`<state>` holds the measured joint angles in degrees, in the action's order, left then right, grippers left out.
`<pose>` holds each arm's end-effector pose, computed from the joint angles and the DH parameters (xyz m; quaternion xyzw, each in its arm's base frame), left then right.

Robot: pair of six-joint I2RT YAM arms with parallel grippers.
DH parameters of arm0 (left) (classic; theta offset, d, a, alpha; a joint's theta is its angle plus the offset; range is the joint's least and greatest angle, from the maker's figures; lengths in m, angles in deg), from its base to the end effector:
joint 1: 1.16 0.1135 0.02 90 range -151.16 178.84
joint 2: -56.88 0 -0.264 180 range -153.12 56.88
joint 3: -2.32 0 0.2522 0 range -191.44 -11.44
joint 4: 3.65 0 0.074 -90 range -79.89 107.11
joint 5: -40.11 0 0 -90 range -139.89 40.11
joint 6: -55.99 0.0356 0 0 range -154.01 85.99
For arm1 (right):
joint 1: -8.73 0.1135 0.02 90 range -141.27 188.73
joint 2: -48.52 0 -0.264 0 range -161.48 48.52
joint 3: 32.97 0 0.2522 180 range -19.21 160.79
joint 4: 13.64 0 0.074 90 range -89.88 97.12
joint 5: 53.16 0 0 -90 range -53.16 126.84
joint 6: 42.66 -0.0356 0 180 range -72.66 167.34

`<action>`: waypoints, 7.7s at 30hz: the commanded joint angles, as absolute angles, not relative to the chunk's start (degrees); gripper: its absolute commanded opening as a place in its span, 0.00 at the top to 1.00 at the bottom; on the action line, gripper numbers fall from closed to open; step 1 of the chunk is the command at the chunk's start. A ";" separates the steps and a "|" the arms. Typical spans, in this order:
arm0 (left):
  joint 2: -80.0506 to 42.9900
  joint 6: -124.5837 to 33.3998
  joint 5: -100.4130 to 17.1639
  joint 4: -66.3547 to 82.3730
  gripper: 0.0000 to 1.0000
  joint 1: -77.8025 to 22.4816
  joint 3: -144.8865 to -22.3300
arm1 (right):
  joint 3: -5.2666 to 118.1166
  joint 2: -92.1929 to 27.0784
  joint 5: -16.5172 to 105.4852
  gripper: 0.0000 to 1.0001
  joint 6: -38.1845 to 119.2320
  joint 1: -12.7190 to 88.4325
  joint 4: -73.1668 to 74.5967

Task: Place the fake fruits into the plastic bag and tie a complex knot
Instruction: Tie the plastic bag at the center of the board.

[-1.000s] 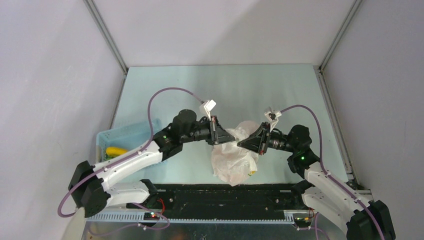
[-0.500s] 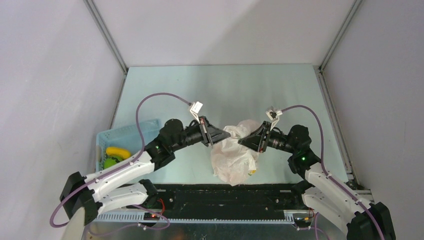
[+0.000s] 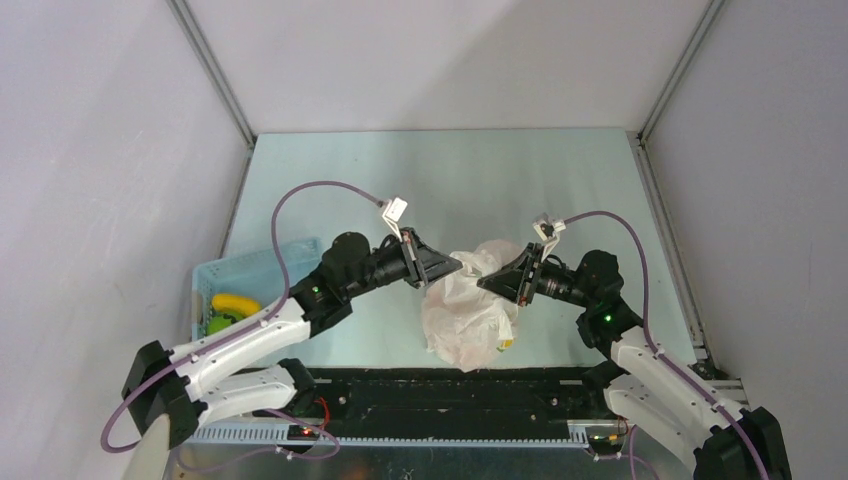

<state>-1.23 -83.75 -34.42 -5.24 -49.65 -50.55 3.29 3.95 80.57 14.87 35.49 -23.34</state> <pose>0.1518 -0.1858 0.3077 0.0842 0.7236 -0.5768 0.3696 0.1507 0.1035 0.2647 -0.2339 0.6607 0.5543 0.4488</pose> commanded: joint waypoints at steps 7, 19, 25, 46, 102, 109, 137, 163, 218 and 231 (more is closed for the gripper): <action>-1.92 -83.15 -32.91 -2.15 0.95 -49.77 -53.88 | 3.58 4.12 77.16 0.67 13.57 35.26 -24.03; -6.31 -82.63 -30.77 -3.91 0.98 -49.82 -54.07 | 3.62 0.89 75.11 0.52 10.38 35.59 -28.15; -7.88 -81.58 -31.28 -3.25 0.99 -49.96 -53.28 | 3.57 0.12 73.02 0.48 9.55 36.90 -30.04; -8.42 -83.21 -30.23 -5.75 1.00 -52.08 -48.76 | 2.93 -4.82 58.46 1.00 7.88 44.09 -39.00; -9.22 -82.35 -21.62 5.45 0.32 -44.04 -59.27 | 0.30 -8.90 87.47 1.00 5.82 38.20 -61.84; -10.05 -86.29 -15.18 -1.87 0.40 -44.05 -57.41 | 0.30 -9.84 87.97 1.00 5.65 38.13 -62.32; -6.70 -87.21 -19.61 -0.36 1.00 -44.07 -52.36 | -0.21 -11.15 82.17 1.00 3.20 36.30 -58.43; -5.05 -87.85 -25.48 -8.09 1.00 -44.23 -46.73 | -2.07 -4.51 60.02 0.91 5.52 45.44 -43.26; -8.33 -55.74 -49.49 3.53 0.92 -65.46 -50.32 | -4.87 -2.87 58.47 1.00 0.05 45.70 -50.61; 2.59 -78.22 -36.70 -6.25 0.32 -53.85 -44.35 | -7.22 -0.22 62.49 1.00 -1.87 44.16 -52.43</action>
